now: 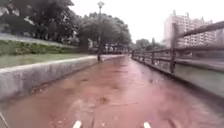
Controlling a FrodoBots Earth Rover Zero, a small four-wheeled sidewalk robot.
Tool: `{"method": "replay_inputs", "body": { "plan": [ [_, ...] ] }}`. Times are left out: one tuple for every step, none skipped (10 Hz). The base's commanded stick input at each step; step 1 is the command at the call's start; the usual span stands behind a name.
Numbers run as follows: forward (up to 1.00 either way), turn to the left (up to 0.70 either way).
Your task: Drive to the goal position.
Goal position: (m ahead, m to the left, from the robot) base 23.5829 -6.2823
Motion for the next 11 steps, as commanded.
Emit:
{"method": "replay_inputs", "body": {
  "plan": [
    [0.5,0.0],
    [0.5,0.0],
    [0.5,0.0],
    [0.5,0.0],
    [0.5,0.0],
    [0.5,0.0],
    [0.5,0.0],
    [0.5,0.0],
    [0.5,0.0],
    [0.5,0.0],
    [0.5,0.0]
  ]
}}
